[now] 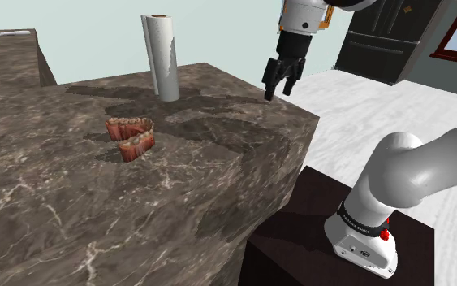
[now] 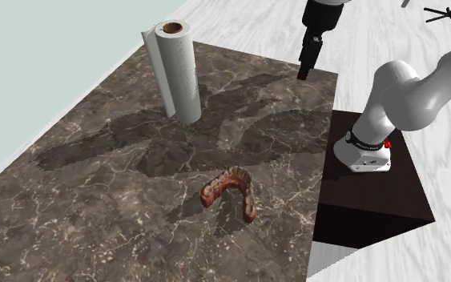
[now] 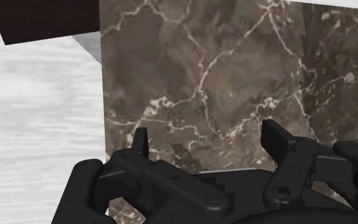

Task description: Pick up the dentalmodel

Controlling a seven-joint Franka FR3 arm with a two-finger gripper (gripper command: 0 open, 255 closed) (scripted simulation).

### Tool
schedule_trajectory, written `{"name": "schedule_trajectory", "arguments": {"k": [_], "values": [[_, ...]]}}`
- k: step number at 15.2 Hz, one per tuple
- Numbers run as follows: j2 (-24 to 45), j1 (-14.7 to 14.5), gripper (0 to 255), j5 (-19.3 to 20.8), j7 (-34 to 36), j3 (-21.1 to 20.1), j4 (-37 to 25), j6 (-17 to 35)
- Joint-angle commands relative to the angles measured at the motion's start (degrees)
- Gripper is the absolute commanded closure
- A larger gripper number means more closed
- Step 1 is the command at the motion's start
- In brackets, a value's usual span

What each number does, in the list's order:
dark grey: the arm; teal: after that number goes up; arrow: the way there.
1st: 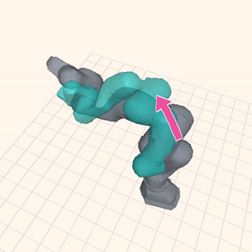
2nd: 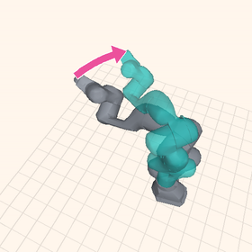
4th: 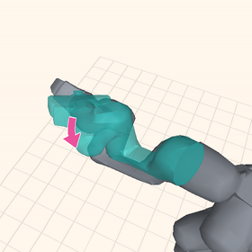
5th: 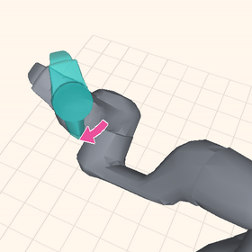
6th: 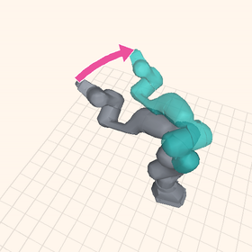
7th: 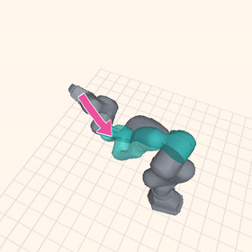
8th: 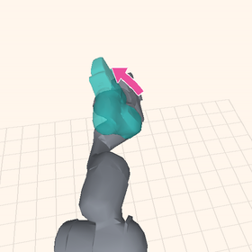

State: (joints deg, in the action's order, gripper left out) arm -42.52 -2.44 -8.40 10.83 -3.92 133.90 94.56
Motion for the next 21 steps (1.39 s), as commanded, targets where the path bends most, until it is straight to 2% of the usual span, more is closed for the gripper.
{"name": "schedule_trajectory", "arguments": {"k": [1, 7, 12, 17, 21], "values": [[2.24, -0.83, 0, -1.51, 2.66, -2.49, -1.50, 1.35], [9.80, -2.41, 0, -4.12, 9.80, -9.10, -7.58, 4.67], [17.29, -3.10, 0, -4.46, 15.96, -14.51, -14.36, 6.96], [25.94, -3.56, 0, -2.65, 22.67, -19.89, -22.78, 8.52], [33.92, -4.26, 0, 0.74, 28.64, -24.09, -30.89, 8.95]]}}
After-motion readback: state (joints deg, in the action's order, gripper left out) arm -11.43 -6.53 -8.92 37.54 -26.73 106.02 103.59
